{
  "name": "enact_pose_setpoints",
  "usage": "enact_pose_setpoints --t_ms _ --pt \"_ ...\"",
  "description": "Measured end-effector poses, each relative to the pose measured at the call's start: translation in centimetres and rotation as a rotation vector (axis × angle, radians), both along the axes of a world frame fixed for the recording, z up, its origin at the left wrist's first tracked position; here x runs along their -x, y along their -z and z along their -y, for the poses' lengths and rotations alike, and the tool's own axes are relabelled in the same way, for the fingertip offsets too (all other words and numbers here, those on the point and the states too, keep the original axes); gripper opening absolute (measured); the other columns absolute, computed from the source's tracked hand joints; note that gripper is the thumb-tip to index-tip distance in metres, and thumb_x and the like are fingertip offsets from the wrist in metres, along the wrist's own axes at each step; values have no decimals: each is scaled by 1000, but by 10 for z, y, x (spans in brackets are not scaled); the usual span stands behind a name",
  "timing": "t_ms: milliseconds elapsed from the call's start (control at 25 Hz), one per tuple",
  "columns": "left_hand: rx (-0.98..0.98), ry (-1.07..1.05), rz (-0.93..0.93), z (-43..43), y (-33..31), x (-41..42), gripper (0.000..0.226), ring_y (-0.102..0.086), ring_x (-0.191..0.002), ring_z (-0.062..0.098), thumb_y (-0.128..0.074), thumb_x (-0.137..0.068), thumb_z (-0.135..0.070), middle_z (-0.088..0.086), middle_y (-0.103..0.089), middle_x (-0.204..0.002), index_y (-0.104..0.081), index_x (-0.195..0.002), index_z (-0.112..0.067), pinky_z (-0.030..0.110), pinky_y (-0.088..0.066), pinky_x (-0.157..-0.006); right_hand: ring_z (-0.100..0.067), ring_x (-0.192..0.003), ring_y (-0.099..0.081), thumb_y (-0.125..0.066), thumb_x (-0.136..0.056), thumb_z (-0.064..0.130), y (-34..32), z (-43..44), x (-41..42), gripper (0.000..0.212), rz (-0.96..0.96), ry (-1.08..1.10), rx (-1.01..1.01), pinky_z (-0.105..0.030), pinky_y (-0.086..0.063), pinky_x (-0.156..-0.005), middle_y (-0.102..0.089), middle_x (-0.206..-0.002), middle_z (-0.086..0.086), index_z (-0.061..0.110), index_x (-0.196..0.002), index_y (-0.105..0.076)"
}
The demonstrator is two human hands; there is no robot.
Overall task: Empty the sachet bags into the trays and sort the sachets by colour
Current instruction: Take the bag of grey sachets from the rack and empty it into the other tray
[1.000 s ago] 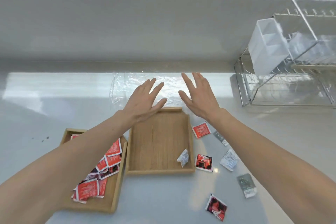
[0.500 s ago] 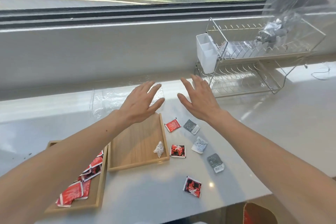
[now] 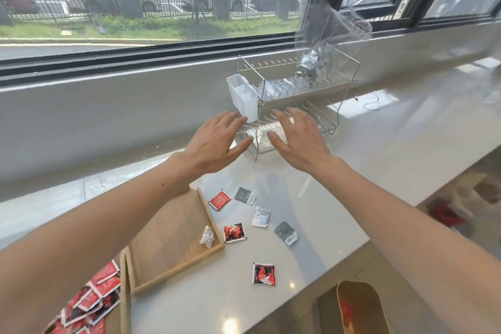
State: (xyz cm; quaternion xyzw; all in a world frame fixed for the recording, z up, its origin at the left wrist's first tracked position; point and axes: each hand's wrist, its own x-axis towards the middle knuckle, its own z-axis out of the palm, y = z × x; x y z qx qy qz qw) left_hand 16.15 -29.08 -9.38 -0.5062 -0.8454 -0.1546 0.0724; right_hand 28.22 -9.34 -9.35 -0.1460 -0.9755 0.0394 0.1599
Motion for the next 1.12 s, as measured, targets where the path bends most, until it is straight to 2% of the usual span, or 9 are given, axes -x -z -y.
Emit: enact_pose_setpoints --t_ms 200,360,480,680,880,1120 --pt "-40 51 -28 -46 -34 0 68 -36 -140 31 -27 -96 -60 12 -39 -151 -35 -148 -17 43 -29 -114 -36 -137 -38 -33 -94 57 -32 -42 -13 64 -69 81 52 -51 -31 -113 -42 -146 -17 19 -146 -37" --pt "-60 70 -71 -94 -58 2 64 -39 -138 32 -32 -99 -57 13 -40 -151 -34 -148 -17 46 -33 -113 -37 -134 -39 -44 -97 47 -60 -96 -11 57 -162 133 139 -51 -34 -110 -41 -147 -16 22 -147 -34" --pt "-78 56 -121 -147 -75 5 64 -40 -138 31 -33 -99 -57 12 -39 -152 -32 -149 -16 48 -34 -112 -37 -129 -42 -46 -97 47 -80 -146 -6 55 -254 136 185 -51 -38 -106 -43 -144 -15 24 -145 -34" --pt "-100 38 -161 -250 -100 13 65 -39 -138 30 -43 -98 -50 13 -36 -154 -30 -150 -12 47 -38 -111 -35 -126 -44 -52 -92 48 -102 -236 13 68 -337 109 274 -52 -41 -102 -46 -140 -16 22 -149 -26" --pt "-119 17 -211 -335 -118 30 69 -38 -139 33 -59 -94 -39 16 -36 -153 -31 -149 -9 46 -38 -112 -30 -142 -30 -58 -92 50 -109 -306 35 82 -302 70 371 -51 -34 -110 -32 -155 -12 19 -155 -16" --pt "-85 -4 -323 -386 -127 58 65 -37 -139 33 -66 -90 -28 15 -40 -151 -37 -146 -12 48 -34 -114 -31 -142 -33 -60 -89 56 -92 -356 65 85 -259 -14 414 -52 -35 -111 -33 -156 -11 16 -154 -21"
